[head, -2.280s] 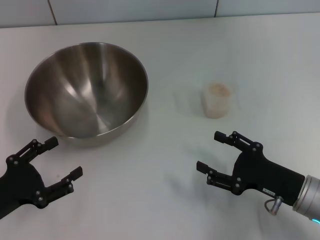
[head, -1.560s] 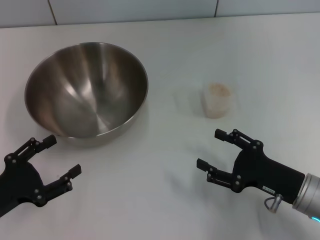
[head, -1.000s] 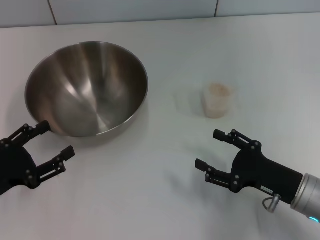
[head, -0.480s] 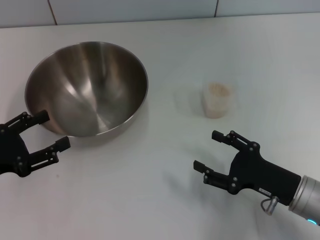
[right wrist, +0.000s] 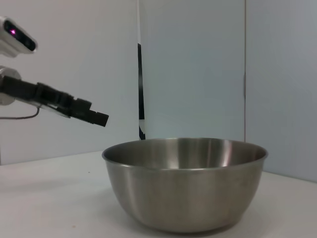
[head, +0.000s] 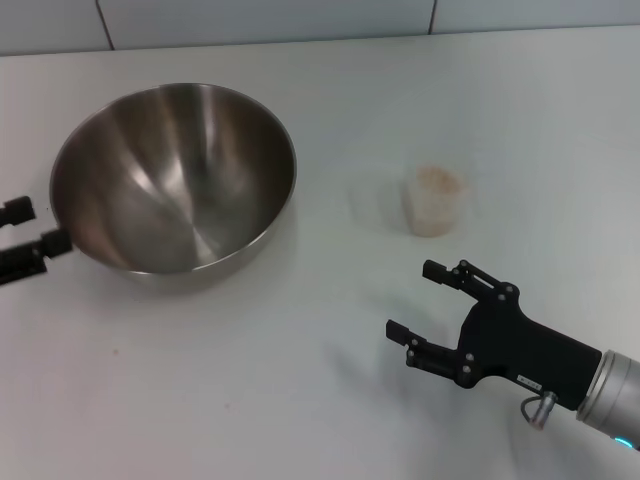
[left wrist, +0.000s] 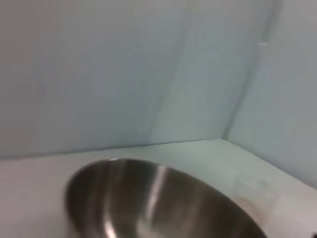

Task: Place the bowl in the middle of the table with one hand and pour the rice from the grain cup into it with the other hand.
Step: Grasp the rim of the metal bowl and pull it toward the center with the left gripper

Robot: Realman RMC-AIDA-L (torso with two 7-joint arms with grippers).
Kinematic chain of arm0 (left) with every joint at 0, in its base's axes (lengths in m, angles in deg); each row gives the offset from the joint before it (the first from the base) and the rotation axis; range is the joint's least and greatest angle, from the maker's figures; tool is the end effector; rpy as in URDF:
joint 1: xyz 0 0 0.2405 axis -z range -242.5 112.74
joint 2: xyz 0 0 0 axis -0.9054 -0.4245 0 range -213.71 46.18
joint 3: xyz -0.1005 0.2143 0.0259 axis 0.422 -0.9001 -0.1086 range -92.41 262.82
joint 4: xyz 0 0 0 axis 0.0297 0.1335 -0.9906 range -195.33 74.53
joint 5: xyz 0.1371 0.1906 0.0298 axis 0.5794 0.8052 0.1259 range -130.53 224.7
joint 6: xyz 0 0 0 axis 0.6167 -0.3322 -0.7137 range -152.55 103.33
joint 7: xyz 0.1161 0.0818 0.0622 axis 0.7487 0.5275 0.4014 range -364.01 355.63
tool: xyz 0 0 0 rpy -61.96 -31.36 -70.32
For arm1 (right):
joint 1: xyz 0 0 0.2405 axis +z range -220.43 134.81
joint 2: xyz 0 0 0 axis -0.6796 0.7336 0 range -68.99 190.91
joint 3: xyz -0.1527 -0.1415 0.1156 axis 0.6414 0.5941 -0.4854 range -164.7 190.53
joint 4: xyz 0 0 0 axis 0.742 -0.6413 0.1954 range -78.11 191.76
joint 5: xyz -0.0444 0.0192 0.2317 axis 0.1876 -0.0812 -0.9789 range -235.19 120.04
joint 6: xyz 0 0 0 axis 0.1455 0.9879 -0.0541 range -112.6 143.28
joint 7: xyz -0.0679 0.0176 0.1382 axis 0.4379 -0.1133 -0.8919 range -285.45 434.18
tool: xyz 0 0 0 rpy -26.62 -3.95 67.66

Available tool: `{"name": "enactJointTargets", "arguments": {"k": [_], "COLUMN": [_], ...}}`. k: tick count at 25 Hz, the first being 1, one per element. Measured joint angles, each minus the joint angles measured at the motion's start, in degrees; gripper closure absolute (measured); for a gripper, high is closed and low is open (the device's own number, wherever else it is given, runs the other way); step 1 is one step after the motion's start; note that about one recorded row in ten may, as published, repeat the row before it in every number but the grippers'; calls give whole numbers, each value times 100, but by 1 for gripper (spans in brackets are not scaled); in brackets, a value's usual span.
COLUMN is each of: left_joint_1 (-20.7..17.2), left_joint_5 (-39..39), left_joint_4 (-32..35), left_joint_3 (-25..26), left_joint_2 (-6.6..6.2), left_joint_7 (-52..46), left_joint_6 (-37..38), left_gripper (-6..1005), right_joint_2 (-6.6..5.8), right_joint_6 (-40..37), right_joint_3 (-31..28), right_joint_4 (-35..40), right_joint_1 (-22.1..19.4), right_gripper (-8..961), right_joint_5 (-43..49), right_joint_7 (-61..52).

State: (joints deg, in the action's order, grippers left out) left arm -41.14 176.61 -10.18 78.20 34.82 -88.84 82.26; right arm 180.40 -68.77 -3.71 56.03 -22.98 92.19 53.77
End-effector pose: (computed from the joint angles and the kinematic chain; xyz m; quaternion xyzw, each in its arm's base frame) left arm -0.3300 0.2808 0.0966 -0.8782 -0.3207 -0.2767 0.2221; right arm 0.3117 0.2330 -0.0945 -0.8960 0.1275 0.3128 0.2883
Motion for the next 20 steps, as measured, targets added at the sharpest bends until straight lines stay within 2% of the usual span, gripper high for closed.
{"name": "enactJointTargets", "arguments": {"k": [2, 5, 9, 14, 16, 20], "left_joint_1": [41, 47, -11, -184, -150, 51], "left_joint_5": [13, 19, 48, 178, 351, 776], "left_joint_4": [253, 589, 1055, 1955, 2291, 2857], "left_joint_3": [-34, -474, -1548, -3062, -3286, -3269], "left_joint_2": [-1, 12, 26, 20, 8, -3], "left_joint_7": [-607, -1292, -2180, -3373, -3803, -4674], "left_joint_6": [-20, -40, -225, -782, -843, -772], "left_gripper": [151, 152, 154, 156, 156, 158], "right_joint_2": [0, 5, 7, 7, 6, 13], "right_joint_6": [3, 39, 64, 68, 69, 71], "right_joint_3": [-4, -7, -7, -17, -18, -64], "right_joint_4": [0, -8, -18, -25, -26, -57], "right_joint_1": [14, 33, 42, 47, 48, 29], "right_gripper": [127, 127, 127, 127, 127, 127], "right_joint_5": [0, 0, 0, 0, 0, 0], "right_joint_7": [1, 9, 11, 15, 49, 156]}}
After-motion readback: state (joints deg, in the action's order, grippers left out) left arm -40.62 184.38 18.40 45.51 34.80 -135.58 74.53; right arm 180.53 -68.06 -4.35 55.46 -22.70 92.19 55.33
